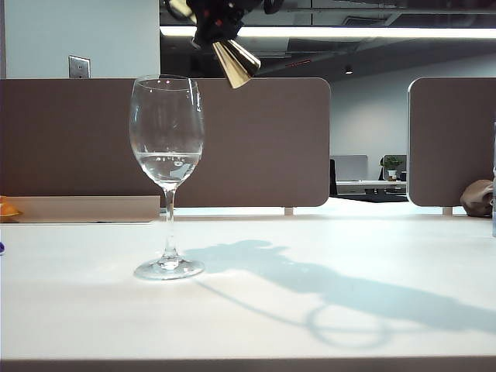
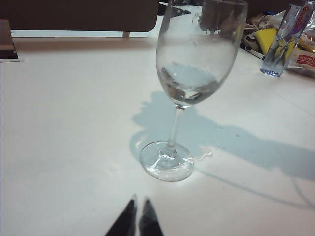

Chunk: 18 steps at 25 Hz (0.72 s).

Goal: Pick up the jigger and pour the water inside into the glass.

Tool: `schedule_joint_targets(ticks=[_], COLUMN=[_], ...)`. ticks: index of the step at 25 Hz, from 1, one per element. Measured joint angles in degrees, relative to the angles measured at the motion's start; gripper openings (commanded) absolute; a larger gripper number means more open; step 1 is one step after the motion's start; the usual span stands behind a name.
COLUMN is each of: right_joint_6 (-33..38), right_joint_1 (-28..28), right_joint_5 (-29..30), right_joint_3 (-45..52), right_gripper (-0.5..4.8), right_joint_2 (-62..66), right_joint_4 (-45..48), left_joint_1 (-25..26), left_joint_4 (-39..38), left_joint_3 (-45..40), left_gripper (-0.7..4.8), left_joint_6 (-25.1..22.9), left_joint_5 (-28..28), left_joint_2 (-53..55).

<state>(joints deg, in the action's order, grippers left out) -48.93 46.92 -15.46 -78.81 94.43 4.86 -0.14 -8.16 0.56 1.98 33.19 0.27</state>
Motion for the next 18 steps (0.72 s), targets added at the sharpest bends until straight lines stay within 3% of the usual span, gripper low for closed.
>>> schedule_joint_targets(ticks=[3, 12, 18], right_joint_6=[10.93, 24.46, 37.64], right_joint_1=[-0.50, -5.38, -14.05], right_joint_5=[0.02, 0.85, 9.79], right_joint_3=[2.25, 20.11, 42.34], right_gripper=[-0.01, -0.01, -0.01], right_joint_2=[-2.69, -16.50, -31.69], right_joint_4=[0.11, 1.25, 10.78], left_joint_1=[0.00, 0.00, 0.00], left_joint_4=[0.00, -0.02, -0.02], left_joint_3=[0.00, 0.00, 0.00], left_gripper=[0.22, 0.22, 0.22], left_joint_6=[0.00, 0.00, 0.00], left_joint_5=[0.00, -0.02, 0.02], left_joint_2=[0.02, 0.02, 0.02])
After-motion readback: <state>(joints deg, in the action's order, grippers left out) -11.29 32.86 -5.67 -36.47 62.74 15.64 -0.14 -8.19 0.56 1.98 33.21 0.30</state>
